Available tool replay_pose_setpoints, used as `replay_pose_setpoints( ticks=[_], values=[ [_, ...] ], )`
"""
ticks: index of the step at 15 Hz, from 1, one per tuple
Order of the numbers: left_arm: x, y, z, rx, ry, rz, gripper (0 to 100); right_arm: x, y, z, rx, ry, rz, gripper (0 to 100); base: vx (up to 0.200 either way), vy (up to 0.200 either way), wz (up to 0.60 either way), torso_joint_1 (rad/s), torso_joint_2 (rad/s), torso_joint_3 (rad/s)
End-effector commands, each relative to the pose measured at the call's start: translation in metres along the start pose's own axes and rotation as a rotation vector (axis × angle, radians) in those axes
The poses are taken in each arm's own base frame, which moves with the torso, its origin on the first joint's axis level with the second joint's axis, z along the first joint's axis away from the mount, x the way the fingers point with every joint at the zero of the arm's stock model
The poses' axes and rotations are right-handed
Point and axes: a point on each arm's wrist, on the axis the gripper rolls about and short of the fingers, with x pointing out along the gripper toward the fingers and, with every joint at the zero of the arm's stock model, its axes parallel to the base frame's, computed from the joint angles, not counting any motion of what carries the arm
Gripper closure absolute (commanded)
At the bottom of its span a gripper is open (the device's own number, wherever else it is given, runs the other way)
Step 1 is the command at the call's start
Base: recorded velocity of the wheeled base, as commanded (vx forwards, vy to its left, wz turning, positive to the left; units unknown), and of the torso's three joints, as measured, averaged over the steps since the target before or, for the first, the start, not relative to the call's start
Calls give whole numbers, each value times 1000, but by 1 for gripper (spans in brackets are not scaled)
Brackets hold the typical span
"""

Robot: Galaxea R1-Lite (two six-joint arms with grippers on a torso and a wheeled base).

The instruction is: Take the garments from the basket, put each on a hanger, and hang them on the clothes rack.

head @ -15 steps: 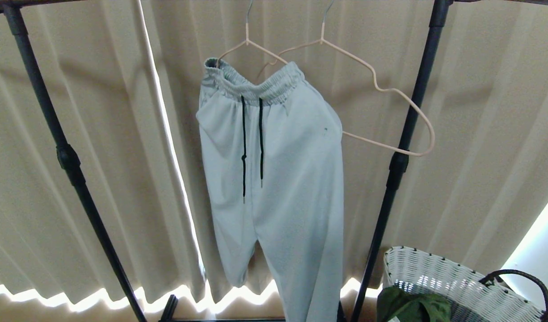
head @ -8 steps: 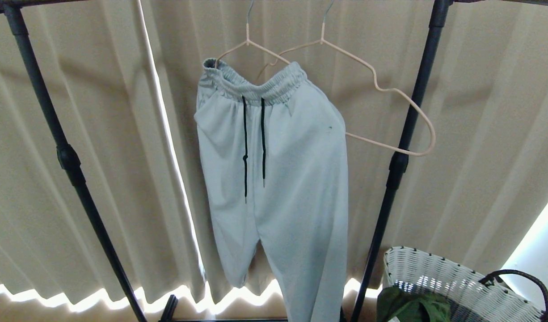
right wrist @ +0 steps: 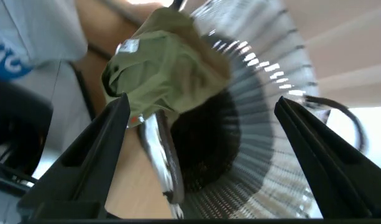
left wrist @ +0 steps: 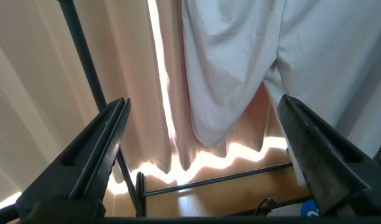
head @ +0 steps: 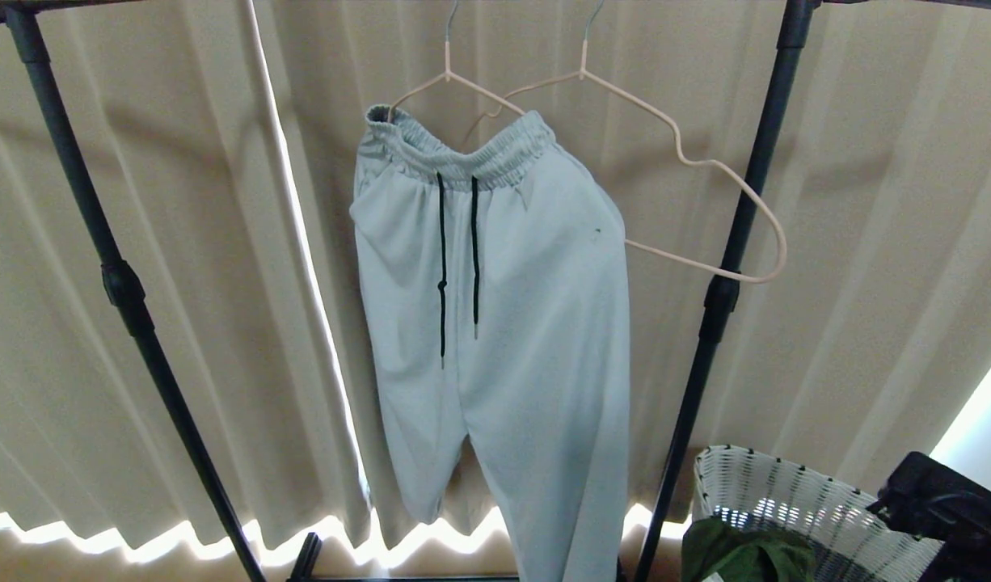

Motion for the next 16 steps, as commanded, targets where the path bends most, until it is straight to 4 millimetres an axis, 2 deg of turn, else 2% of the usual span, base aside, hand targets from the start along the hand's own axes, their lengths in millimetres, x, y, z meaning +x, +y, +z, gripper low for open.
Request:
replay_pose_setpoints(
  ticks=[1,3,7,8,10,16],
  values=[
    [0,0,0,-1,0,0,0,35,1,3,-12,138,71,0,0,0,0,0,0,0],
    [0,0,0,-1,0,0,0,55,-1,5,-11,175,83,0,0,0,0,0,0,0],
    [0,0,0,-5,0,1,0,80,-3,9,-11,182,77,0,0,0,0,0,0,0],
    [0,0,0,-5,0,1,0,80,-3,9,-11,182,77,0,0,0,0,0,0,0],
    [0,0,0,-5,0,1,0,96,-6,11,-4,183,72,0,0,0,0,0,0,0],
    [0,0,0,-5,0,1,0,112,-9,13,-8,188,2,0,0,0,0,0,0,0]
  ],
)
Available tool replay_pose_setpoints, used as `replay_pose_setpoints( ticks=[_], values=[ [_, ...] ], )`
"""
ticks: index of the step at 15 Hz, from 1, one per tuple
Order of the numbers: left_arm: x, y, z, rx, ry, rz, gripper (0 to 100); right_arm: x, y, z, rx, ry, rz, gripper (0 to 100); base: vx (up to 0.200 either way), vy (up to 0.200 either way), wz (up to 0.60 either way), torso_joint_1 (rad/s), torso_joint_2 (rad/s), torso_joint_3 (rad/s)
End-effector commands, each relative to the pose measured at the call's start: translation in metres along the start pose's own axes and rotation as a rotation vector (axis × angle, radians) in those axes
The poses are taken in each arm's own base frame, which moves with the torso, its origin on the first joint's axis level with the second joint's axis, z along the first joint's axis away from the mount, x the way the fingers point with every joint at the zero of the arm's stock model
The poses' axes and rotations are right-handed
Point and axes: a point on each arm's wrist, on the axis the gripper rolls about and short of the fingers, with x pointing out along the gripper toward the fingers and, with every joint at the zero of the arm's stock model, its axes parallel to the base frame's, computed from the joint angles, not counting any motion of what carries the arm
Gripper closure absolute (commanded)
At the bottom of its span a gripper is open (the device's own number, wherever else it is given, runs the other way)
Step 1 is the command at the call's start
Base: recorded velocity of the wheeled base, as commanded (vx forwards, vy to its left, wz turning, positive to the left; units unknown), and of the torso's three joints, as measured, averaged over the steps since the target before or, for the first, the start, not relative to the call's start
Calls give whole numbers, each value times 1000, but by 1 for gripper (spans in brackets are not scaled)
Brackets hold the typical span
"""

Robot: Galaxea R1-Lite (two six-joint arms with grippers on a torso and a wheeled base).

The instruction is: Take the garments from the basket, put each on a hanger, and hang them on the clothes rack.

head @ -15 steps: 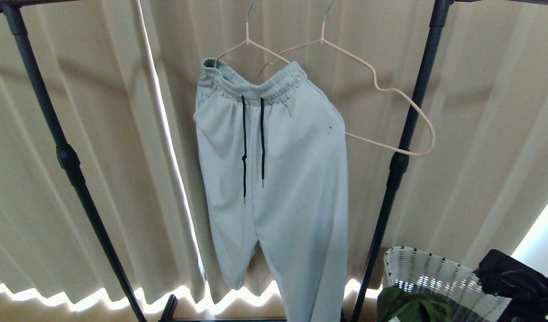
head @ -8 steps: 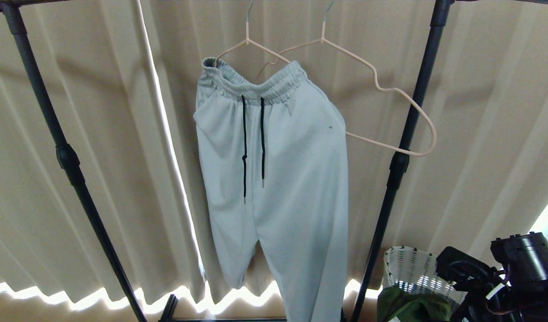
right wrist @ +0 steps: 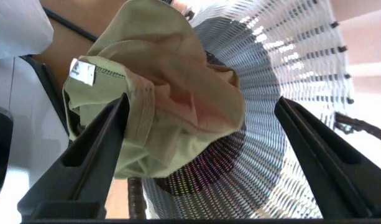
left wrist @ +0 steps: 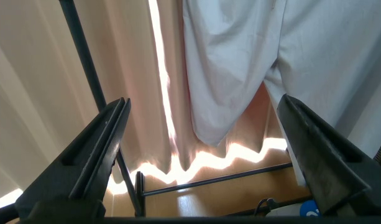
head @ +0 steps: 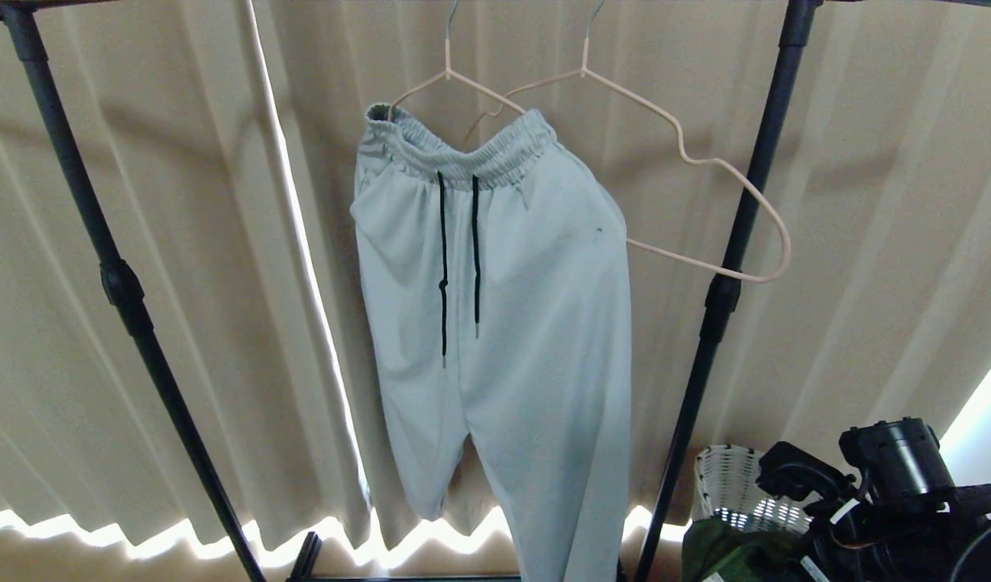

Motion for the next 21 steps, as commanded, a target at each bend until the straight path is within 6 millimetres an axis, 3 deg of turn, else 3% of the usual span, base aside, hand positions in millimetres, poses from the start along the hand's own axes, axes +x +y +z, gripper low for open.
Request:
replay_pose_setpoints(
  ticks=[1,5,6,10,12,15,18,21],
  values=[
    [0,0,0,0,0,0,0,6,1,-1,-1,18,8,0,0,0,0,0,0,0],
    [0,0,0,-2,0,3,0,7,1,-2,1,25,11,0,0,0,0,0,0,0],
    [0,0,0,-2,0,5,0,7,1,-2,0,15,8,100,0,0,0,0,0,0],
    [0,0,0,0,0,5,0,3,3,-4,1,-23,4,100,0,0,0,0,0,0],
    [0,0,0,3,0,3,0,-9,5,-9,5,-89,-22,100,0,0,0,0,0,0],
    [0,0,0,8,0,2,0,-48,3,-13,19,-280,-105,100,0,0,0,0,0,0],
    [0,0,0,8,-2,0,0,-97,-7,5,26,-533,-212,100,0,0,0,0,0,0],
    [0,0,0,37,-1,-6,0,-131,-10,12,25,-613,-240,100,-67,0,0,1,1,1]
  ],
)
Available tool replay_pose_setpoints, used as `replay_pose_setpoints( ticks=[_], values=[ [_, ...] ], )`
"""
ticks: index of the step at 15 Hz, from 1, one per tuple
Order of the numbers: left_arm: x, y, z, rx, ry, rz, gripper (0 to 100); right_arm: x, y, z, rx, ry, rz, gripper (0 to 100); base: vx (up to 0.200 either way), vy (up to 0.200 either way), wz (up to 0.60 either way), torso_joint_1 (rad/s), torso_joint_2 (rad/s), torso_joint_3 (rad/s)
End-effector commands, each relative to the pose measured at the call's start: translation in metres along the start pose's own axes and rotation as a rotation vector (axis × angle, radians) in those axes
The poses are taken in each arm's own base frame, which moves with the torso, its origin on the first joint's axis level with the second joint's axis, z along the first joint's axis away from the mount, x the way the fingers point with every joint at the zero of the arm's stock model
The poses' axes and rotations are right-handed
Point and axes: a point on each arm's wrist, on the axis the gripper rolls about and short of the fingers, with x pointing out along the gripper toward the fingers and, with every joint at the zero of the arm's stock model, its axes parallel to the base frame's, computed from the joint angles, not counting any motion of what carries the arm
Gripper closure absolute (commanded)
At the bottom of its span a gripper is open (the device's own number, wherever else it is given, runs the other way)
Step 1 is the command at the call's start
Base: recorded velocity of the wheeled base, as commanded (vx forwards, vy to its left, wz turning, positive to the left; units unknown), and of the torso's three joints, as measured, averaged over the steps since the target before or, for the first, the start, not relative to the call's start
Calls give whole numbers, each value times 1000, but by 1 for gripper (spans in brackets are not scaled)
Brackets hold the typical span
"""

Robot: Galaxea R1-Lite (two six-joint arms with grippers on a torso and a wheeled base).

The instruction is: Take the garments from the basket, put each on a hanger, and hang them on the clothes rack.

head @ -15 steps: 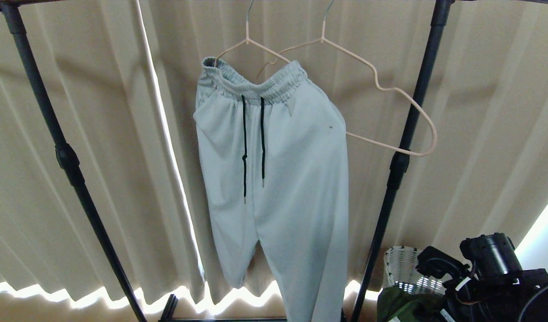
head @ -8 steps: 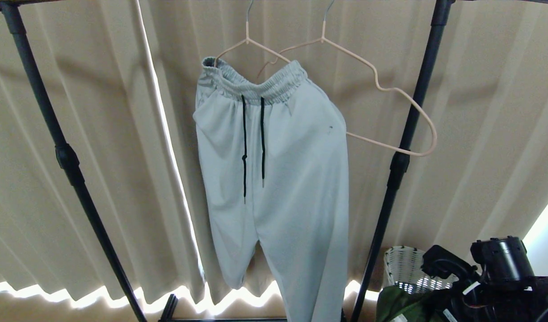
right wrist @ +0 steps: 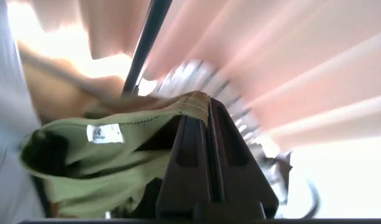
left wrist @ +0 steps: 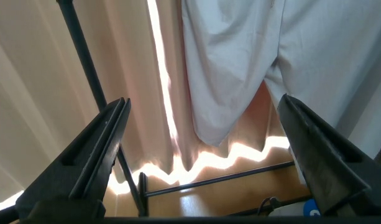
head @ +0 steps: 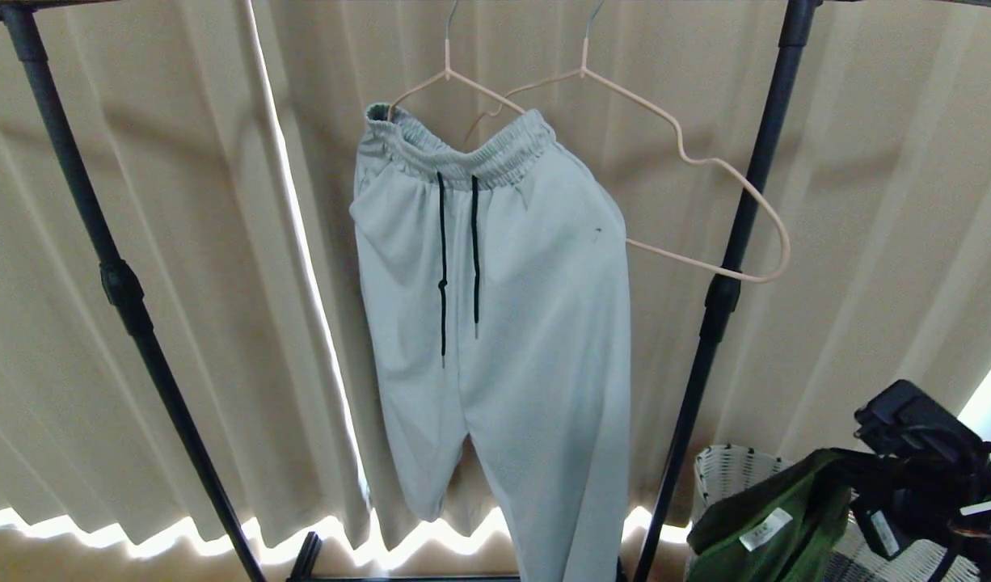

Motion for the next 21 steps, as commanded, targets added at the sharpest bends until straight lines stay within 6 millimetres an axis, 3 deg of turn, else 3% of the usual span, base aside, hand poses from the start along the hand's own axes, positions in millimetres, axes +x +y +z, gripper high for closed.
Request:
replay_pose_setpoints(
  ticks=[1,3,12,16,21],
  values=[
    [0,0,0,17,-1,0,0,-37,-11,26,3,-164,-63,100,-200,0,0,-2,2,2],
    [0,0,0,31,-1,0,0,-44,-12,27,2,-184,-70,100,-200,0,0,5,2,0],
    [0,0,0,28,-1,0,0,-39,-4,21,-16,-156,-20,100,-200,0,0,1,3,2],
    [0,0,0,31,-1,0,0,-29,5,35,-53,-171,57,100,-50,0,0,1,-1,1],
    [0,-2,0,55,-10,-72,0,-16,16,76,-99,-270,178,100,0,0,0,0,0,0]
  ],
)
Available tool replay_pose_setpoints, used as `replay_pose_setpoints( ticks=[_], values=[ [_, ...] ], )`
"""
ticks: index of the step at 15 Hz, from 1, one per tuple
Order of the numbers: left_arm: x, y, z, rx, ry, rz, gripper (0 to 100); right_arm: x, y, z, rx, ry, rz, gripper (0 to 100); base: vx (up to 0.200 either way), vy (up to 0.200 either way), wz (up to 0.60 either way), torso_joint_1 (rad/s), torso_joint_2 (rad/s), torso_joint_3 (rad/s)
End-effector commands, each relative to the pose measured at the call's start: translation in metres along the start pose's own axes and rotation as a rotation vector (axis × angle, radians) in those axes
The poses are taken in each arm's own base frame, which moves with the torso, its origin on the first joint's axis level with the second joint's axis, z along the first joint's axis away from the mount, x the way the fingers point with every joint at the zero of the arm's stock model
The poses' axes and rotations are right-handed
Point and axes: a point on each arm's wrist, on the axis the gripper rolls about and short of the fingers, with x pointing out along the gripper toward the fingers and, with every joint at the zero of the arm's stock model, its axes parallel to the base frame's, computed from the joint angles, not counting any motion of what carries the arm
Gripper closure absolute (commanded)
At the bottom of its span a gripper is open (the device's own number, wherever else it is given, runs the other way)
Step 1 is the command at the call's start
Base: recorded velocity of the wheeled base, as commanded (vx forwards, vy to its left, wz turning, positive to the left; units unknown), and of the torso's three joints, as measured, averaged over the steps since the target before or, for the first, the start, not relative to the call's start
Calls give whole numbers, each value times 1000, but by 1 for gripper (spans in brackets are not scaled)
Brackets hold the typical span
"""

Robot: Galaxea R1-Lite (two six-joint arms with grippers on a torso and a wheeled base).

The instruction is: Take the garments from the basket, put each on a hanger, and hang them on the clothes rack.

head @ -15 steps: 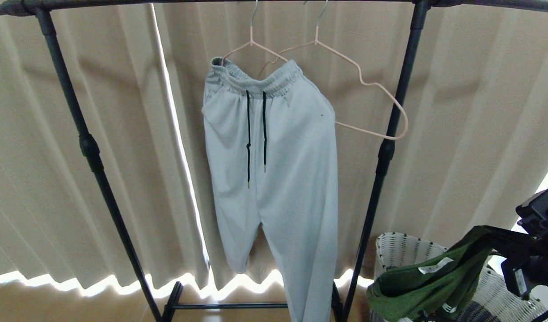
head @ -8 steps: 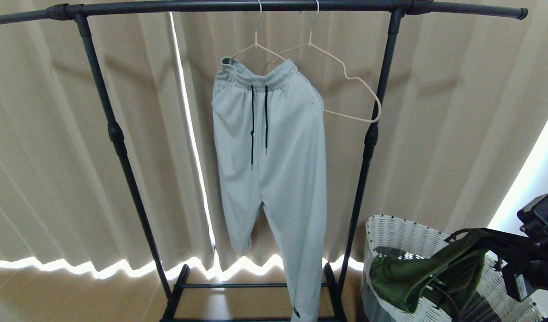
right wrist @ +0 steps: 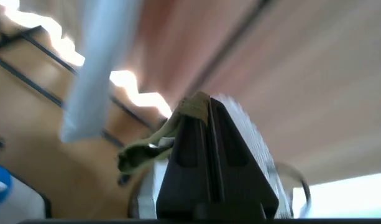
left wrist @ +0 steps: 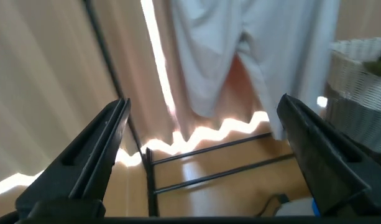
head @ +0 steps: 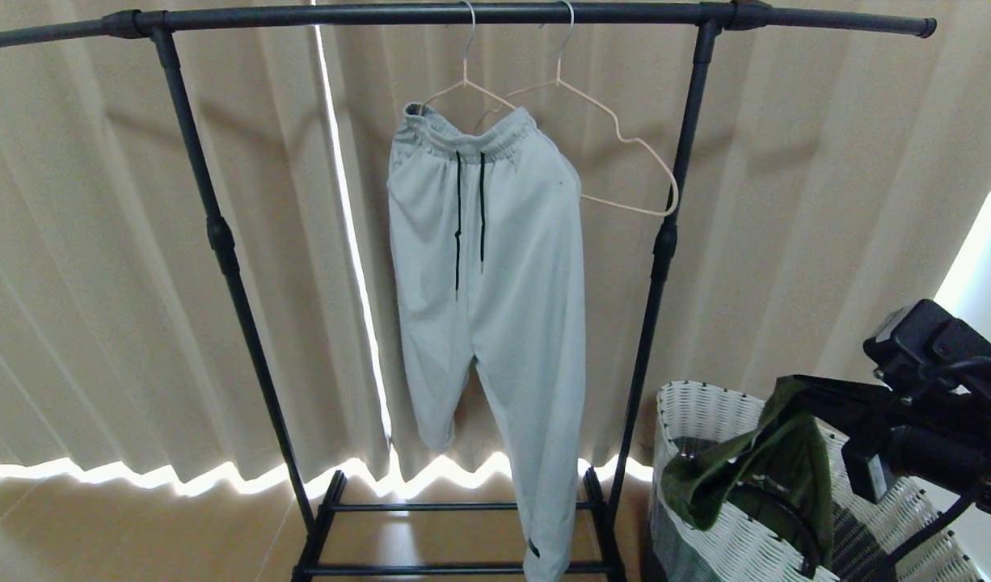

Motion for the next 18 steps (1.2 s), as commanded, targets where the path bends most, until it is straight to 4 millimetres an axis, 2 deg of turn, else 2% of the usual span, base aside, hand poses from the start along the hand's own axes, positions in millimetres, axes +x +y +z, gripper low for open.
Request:
replay_pose_setpoints(
  ticks=[1,3,4,7,8,9,10,11,12,13,14,15,16,17,18],
  values=[
    [0,-2,1,10,-13,-68,0,10,5,15,-17,-41,61,100,0,0,0,0,0,0],
    [0,-2,1,47,-12,-82,0,10,7,27,-26,-94,97,100,0,0,0,0,0,0],
    [2,0,5,61,9,-108,0,12,7,39,-33,-137,118,100,0,0,0,0,0,0],
    [4,10,72,77,-61,-220,0,20,5,55,-37,-179,137,100,0,0,0,0,0,0],
    [17,16,99,74,-52,-265,0,23,10,61,-23,-198,162,100,0,0,0,0,0,0],
    [17,16,99,74,-52,-265,0,23,10,61,-23,-198,162,100,0,0,0,0,0,0],
    [43,20,118,66,-35,-340,0,24,16,64,29,-205,197,100,0,0,0,0,0,0],
    [43,20,118,66,-35,-340,0,24,16,64,29,-205,197,100,0,0,0,0,0,0],
    [103,16,129,58,-7,-446,0,23,19,73,49,-233,220,100,0,0,0,0,0,0],
    [125,10,130,57,4,-492,0,23,19,74,51,-238,220,100,0,0,0,0,0,0],
    [137,4,129,56,6,-520,0,22,19,78,49,-254,225,100,0,0,0,0,0,0],
    [162,-11,126,46,20,-582,0,19,20,84,58,-276,234,100,0,0,0,0,0,0],
    [172,-20,124,39,31,-606,0,18,21,86,70,-283,237,100,0,0,0,0,0,0],
    [188,-44,120,18,64,-648,0,16,23,89,100,-293,252,100,0,0,0,0,0,0],
    [197,-61,116,-3,96,-676,0,13,24,92,106,-307,263,100,0,0,0,0,0,0]
  ],
)
